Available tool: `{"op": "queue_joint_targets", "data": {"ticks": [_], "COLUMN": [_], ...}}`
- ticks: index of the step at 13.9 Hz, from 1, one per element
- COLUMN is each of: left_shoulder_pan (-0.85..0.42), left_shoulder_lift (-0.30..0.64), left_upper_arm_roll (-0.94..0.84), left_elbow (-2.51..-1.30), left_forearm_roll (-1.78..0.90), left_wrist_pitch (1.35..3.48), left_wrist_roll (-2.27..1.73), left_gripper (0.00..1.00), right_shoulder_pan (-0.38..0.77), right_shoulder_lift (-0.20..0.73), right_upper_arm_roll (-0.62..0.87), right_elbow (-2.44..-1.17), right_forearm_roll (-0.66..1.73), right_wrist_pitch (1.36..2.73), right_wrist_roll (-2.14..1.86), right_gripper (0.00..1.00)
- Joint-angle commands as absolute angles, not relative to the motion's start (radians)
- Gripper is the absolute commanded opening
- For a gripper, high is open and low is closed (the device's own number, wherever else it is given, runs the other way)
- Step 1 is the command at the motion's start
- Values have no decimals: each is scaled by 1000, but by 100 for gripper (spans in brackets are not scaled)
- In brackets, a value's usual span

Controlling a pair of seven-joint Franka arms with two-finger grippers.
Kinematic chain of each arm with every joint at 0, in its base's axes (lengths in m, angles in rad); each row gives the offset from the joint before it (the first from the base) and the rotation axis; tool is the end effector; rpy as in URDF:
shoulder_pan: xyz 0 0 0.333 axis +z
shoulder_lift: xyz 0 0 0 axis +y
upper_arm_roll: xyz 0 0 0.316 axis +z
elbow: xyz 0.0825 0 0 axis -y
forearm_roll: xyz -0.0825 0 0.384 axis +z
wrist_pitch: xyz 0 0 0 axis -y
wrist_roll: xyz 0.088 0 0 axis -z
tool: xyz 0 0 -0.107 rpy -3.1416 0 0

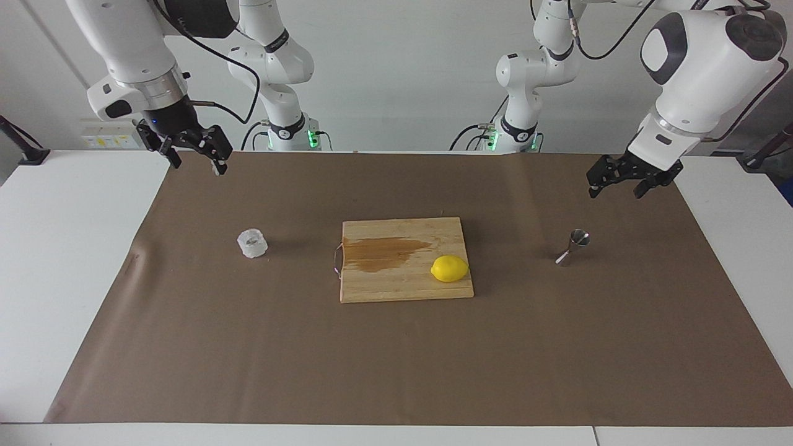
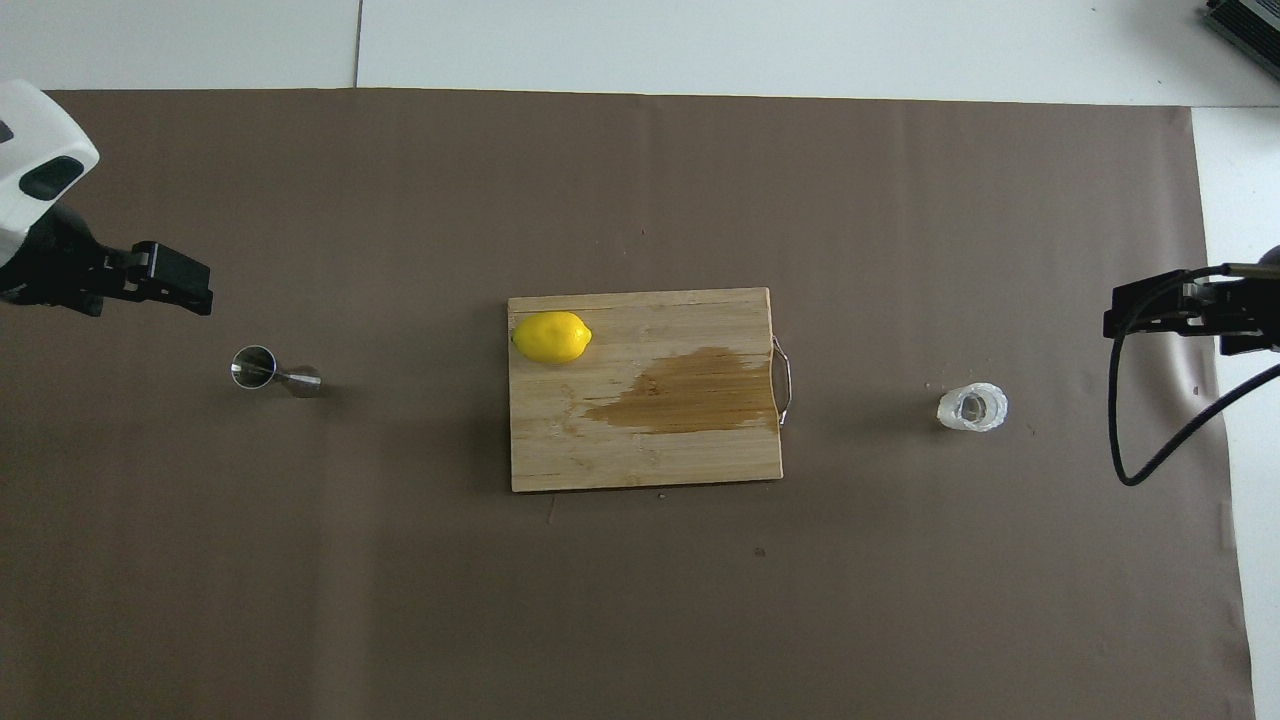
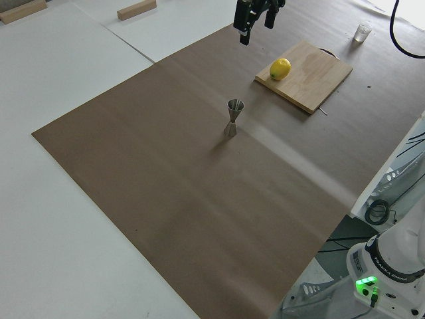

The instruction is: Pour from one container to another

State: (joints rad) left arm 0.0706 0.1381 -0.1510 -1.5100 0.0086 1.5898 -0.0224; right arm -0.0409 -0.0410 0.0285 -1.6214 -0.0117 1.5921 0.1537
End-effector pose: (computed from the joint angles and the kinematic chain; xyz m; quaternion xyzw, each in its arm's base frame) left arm 0.5943 -0.0411 0.5761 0.9992 -0.0288 -0.0286 0.0046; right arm 0.5435 -0.0076 0.6250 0.9965 -0.0829 0.0063 0.0060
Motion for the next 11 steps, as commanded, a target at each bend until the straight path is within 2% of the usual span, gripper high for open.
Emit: {"op": "queue_joint_targets", "data": {"ticks": [1,6,8,11], "left_shoulder_pan": [122,235,291,337], "left_shoulder_lift": [186,109,85,72], "left_upper_arm_roll": [-153,-152,-153,-152], "left_elbow": [-1501,-1787,-1857,-1896], "left_forearm_roll": [26,-23,-85,-269], "left_wrist_pitch": [1656,1756,1802,1810], "left_wrist_roll": [-12,-15,-50,-220], "left_gripper": [100,100,100,100], "right_shoulder_pan": [-43,-43,-46,-46], "right_shoulder_lift": [-38,-37,-43,-44], "right_upper_arm_roll": [37,72,71,71], "right_elbow": [-1609,-1595,-1608,-1609], "right_forearm_roll": [-41,-52,-52,-52], "right_wrist_pitch": [1597,1579,1578,1577], "right_wrist_roll": [143,132,109,75], "right_gripper": [100,100,100,100]}}
